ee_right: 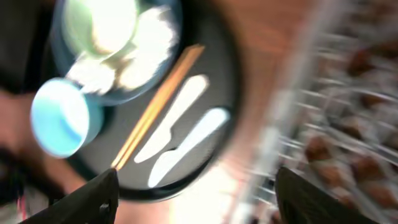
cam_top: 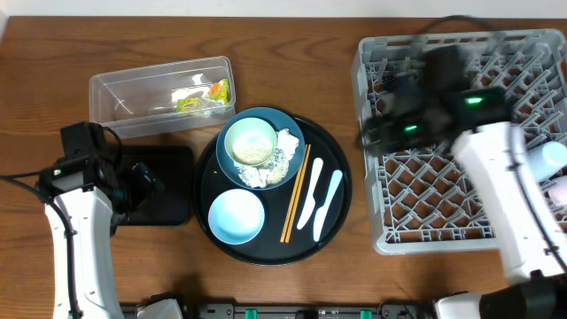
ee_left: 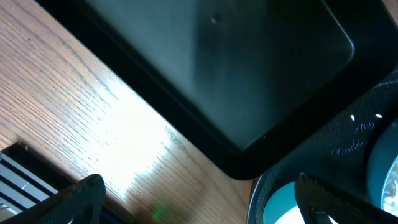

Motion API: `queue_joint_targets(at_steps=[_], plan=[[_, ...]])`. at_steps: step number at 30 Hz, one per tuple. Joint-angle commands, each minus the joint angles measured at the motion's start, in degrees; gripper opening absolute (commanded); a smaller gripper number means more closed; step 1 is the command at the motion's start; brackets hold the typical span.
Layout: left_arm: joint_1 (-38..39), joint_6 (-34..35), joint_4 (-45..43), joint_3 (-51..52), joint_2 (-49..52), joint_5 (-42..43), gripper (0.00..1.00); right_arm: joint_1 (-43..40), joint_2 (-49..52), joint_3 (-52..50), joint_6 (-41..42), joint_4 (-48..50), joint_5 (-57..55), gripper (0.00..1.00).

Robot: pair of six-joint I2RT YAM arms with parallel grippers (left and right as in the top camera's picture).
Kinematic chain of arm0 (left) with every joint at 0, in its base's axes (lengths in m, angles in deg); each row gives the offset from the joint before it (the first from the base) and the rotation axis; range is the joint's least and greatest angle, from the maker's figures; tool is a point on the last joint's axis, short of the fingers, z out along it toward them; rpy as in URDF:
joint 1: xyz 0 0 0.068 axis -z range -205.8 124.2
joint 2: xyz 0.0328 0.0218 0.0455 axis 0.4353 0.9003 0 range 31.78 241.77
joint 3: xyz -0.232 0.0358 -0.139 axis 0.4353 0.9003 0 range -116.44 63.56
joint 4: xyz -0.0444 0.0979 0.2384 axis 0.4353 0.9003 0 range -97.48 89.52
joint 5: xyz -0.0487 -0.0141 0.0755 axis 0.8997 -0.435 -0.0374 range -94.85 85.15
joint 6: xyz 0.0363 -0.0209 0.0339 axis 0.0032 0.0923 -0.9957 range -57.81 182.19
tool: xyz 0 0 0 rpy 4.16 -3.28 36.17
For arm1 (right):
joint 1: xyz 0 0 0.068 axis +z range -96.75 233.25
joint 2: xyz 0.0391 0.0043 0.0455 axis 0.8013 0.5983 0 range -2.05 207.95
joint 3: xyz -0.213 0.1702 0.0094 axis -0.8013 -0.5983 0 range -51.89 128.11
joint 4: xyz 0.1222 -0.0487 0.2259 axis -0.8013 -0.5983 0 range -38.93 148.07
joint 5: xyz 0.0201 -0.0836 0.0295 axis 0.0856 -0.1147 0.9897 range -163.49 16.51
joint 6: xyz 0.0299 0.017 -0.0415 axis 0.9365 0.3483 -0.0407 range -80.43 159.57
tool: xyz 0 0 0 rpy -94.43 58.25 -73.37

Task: Sort waste into correct bins and load items into the dishwasher rack

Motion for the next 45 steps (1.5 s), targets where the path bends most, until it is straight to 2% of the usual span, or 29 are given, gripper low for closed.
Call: queue_joint_targets(at_steps=[1, 7, 14, 26, 29, 34, 37, 45], plan=[[-0.28, -0.5, 0.2, 0.35, 0.0, -0.44, 0.98, 8.28, 3.13, -0.7, 2.47, 0.66, -1.16, 0.75], [-0.28, -0.5, 0.2, 0.35, 0.0, -0.44, 0.98, 20.15, 10.45, -0.7, 8.5, 4.22, -1.75, 0.73], [-0.28, -0.5, 0.2, 0.35, 0.0, -0.44, 0.98, 29.97, 18.58, -0.7, 21.24, 10.03, -5.18, 0.7], [-0.28, -0.5, 0.2, 0.35, 0.0, -0.44, 0.98, 38.23, 27.58, -0.7, 32.96, 13.88, -14.88, 0.57], [-0.28, -0.5, 0.2, 0.35, 0.0, -0.44, 0.98, 39.26, 29.22, -0.7, 35.19, 14.93, -16.39, 0.46], [-0.28, -0.5, 0.22, 0.35, 0.0, -0.44, 0.98, 39.93, 29.62, -0.7, 35.3, 15.37, -16.31, 0.16], [-0.28, -0.5, 0.2, 0.35, 0.0, -0.44, 0.98, 40.02, 29.07, -0.68, 35.32, 14.14, -16.26, 0.02], [-0.28, -0.5, 0.17, 0.35, 0.0, -0.44, 0.98, 38.36, 21.31, -0.63, 32.81, 10.25, -16.61, 0.01]])
